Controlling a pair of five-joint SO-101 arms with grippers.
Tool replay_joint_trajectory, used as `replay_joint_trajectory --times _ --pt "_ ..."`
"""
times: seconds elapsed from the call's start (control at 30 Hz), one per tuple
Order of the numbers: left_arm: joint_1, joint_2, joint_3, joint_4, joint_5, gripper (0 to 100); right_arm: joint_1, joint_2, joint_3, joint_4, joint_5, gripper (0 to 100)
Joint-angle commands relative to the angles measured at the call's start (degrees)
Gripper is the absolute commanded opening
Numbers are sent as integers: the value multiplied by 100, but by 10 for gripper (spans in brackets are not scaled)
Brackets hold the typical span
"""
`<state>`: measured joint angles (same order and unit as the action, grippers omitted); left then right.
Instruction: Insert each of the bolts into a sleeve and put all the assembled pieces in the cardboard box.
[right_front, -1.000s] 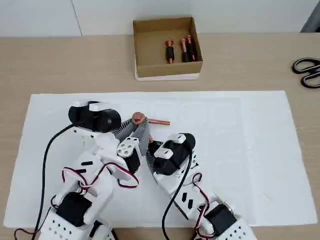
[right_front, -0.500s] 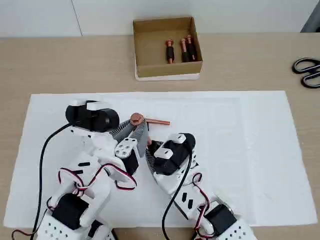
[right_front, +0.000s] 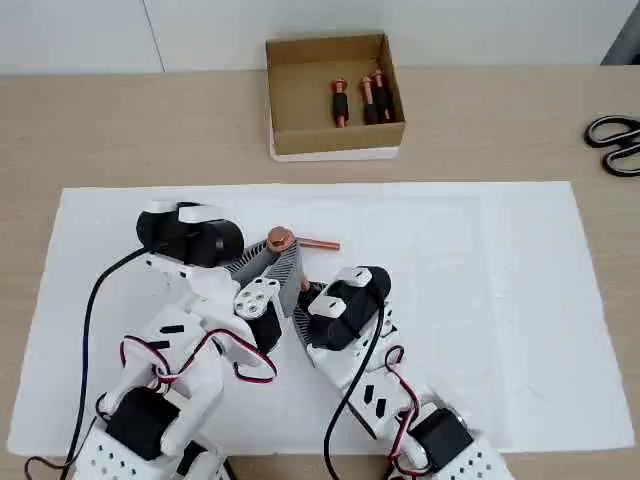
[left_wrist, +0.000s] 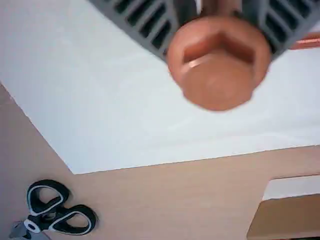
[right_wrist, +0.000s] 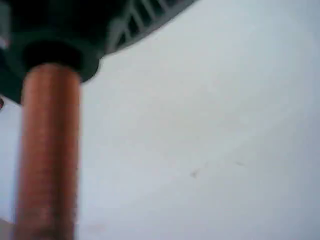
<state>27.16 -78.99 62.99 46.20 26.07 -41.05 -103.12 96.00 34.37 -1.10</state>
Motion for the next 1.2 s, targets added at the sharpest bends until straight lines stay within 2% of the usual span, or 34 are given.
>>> replay_joint_trajectory --times 0.0,0.63,0.83,1.17 --pt "18 -9 -31 -193 9 6 -31 -75 44 -110 -53 4" --pt "9 -9 365 -343 -18 6 -31 -75 44 -110 -53 4" --pt "9 -9 567 -571 -369 6 -31 -75 44 -110 -53 4" --pt "53 -9 567 -185 -378 6 -40 -75 44 -110 -53 4"
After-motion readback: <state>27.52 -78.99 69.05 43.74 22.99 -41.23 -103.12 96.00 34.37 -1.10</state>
